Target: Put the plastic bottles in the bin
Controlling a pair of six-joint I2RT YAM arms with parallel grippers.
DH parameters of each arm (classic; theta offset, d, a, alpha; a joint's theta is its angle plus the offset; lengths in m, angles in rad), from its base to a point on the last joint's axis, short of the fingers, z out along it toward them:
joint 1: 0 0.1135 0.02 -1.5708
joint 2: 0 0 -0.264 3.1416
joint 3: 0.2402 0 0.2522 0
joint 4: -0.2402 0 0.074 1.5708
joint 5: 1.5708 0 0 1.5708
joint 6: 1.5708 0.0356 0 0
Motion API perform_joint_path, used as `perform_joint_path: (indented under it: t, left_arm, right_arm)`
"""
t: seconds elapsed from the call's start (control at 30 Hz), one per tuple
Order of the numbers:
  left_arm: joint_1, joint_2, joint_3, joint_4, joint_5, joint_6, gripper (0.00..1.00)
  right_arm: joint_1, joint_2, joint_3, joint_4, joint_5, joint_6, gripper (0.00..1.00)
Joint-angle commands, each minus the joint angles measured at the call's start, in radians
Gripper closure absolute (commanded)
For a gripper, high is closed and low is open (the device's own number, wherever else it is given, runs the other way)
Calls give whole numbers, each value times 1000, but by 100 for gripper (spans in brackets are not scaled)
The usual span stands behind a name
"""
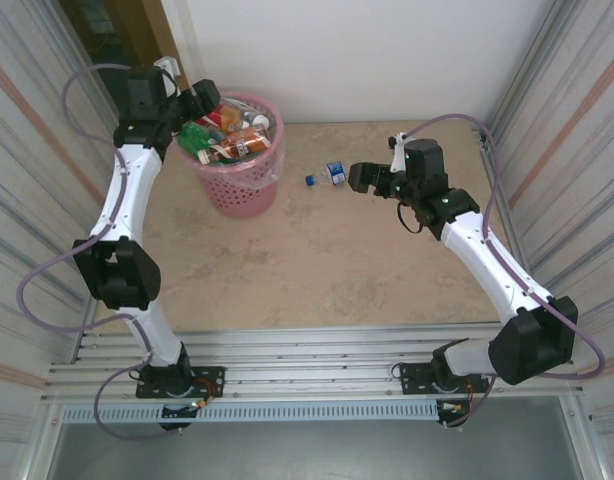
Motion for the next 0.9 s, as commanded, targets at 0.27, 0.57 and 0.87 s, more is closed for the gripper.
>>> perform_joint_path:
  t: [0.27, 0.57, 0.87]
  left_arm:
    - [8, -149, -223, 89, -110, 28, 23]
    - [6, -150, -274, 150, -51, 2, 23]
    - [6, -163, -161, 132, -47, 33, 12]
  right_arm:
    - [9, 12, -3, 29, -27, 24, 2]
    - [10, 18, -2, 32, -32, 20, 2]
    - [-8, 97, 105, -53, 9, 63, 2]
